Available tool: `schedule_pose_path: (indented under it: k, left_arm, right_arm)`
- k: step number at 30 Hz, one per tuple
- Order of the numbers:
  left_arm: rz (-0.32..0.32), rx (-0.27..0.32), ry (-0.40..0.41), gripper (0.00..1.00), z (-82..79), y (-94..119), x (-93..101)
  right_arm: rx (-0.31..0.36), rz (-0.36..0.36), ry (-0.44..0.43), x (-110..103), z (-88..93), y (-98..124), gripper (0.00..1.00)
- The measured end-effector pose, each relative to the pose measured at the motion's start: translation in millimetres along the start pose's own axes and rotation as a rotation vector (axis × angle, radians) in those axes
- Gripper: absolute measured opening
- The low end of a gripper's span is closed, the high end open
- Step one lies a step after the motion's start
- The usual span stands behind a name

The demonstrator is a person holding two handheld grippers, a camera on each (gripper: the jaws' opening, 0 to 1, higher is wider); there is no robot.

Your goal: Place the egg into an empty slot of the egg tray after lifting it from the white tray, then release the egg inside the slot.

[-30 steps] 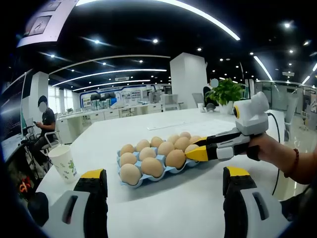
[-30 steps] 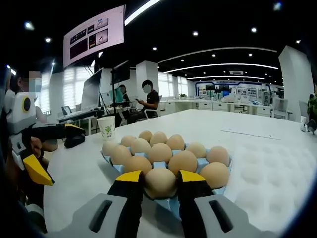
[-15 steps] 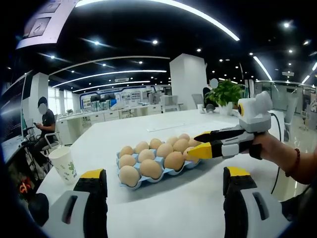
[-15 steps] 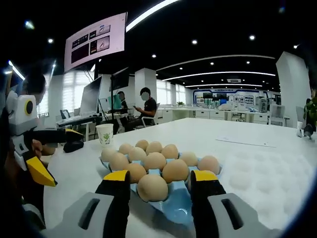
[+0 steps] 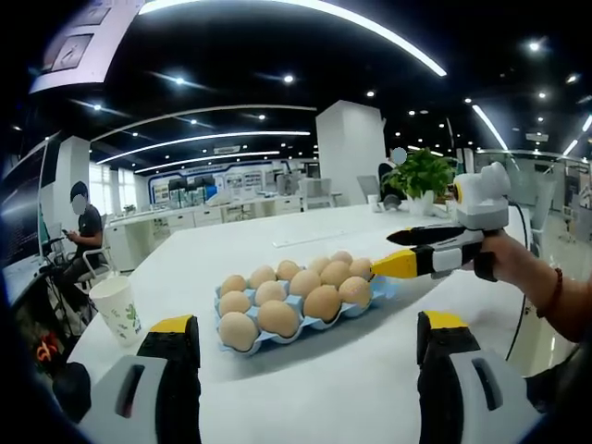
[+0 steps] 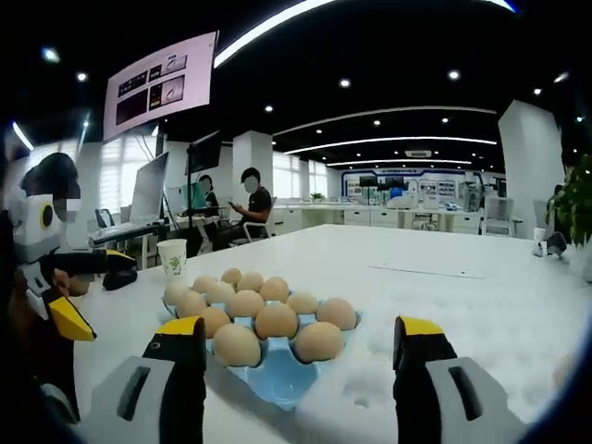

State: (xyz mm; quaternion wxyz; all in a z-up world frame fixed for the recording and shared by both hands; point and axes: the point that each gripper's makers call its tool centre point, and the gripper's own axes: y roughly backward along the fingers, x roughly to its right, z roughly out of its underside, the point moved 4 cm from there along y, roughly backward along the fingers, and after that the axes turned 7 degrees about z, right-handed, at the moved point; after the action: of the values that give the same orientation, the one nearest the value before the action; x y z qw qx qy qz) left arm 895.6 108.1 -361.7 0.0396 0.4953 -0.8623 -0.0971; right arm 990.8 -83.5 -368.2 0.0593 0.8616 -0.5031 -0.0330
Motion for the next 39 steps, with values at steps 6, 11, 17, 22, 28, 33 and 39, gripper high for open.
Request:
schedule_pose_path:
  k: [6, 11, 17, 22, 28, 33, 39]
  left_arm:
    - [0.002, 0.001, -0.003, 1.00, -0.3, -2, 2.4]
    - [0.003, 0.002, -0.005, 1.00, -0.2, -3, 3.7]
    - [0.007, 0.001, -0.004, 1.00, 1.0, -4, 6.0]
    - [0.010, -0.002, -0.007, 1.00, 1.7, -5, 8.0]
    - [0.013, -0.004, -0.008, 1.00, 1.9, -6, 10.0]
    - [0.013, -0.006, -0.007, 1.00, 3.0, -7, 11.6]
    - [0.015, -0.005, -0.003, 1.00, 3.2, -9, 13.6]
  right_arm:
    - [0.000, 0.043, -0.012, 18, -0.1, 8, 0.89]
    - [-0.005, 0.079, -0.014, 32, 2.1, 12, 0.89]
    - [-0.010, 0.108, -0.014, 44, 4.2, 18, 0.89]
    - [-0.011, 0.146, -0.019, 57, 6.2, 25, 0.88]
    - [-0.015, 0.194, -0.027, 75, 8.5, 34, 0.88]
    - [-0.020, 0.232, -0.031, 89, 10.9, 41, 0.88]
    - [-0.023, 0.269, -0.042, 104, 14.3, 49, 0.87]
